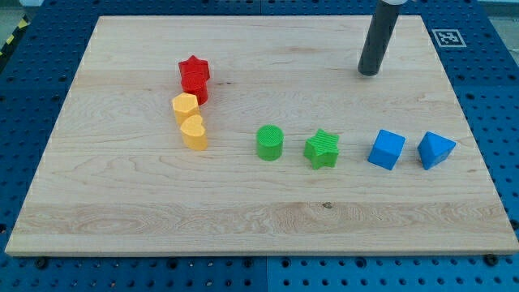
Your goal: Move the green star closer to the red circle
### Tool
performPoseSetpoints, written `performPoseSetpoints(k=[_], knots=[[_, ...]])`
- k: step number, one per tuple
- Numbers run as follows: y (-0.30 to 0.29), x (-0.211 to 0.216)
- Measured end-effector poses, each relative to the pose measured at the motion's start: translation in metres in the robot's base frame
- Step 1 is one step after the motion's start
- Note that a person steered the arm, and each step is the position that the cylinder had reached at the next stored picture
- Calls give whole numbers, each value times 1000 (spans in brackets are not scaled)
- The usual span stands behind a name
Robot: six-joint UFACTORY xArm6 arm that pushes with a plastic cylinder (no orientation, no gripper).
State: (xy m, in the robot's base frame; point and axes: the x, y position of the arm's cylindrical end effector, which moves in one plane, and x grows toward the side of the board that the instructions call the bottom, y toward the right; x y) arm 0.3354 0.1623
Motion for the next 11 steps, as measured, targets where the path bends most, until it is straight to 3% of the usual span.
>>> performPoseSetpoints(k=[1, 4, 5, 6, 8, 9, 11], knots=[[-54, -13], [-295, -60], [-369, -40], [-396, 22], [-394, 23], [-390, 61], [-374, 80]])
